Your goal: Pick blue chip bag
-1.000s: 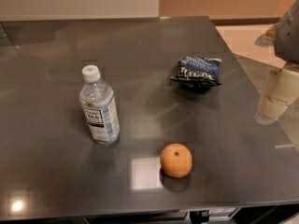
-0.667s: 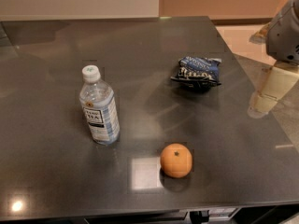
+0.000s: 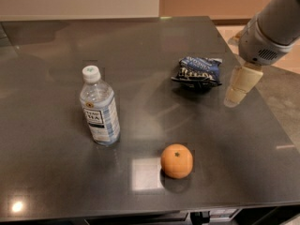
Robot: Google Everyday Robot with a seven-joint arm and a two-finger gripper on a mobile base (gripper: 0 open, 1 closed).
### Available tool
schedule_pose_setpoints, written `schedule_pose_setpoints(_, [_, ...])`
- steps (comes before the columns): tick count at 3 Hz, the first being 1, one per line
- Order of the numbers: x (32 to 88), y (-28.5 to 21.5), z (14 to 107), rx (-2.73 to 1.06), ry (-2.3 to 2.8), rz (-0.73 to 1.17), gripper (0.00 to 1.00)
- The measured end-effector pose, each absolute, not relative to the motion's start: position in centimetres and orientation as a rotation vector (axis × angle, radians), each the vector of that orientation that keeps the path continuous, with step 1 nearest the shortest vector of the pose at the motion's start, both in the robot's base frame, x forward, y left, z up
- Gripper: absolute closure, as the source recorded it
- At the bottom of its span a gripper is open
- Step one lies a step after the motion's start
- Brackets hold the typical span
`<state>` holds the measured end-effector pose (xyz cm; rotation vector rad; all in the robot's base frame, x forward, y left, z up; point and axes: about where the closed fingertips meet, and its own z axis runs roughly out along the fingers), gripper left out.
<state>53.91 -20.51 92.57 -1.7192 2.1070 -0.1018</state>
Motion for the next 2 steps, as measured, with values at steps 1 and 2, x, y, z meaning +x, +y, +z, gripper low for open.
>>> schedule_pose_setpoints(1, [57.2,-20.1,90.7,-1.705,2.090,-0.065,0.00])
schedule_pose_setpoints(2, [59.3,-19.6,88.8,-1.686,2.095,-0.012,0.00])
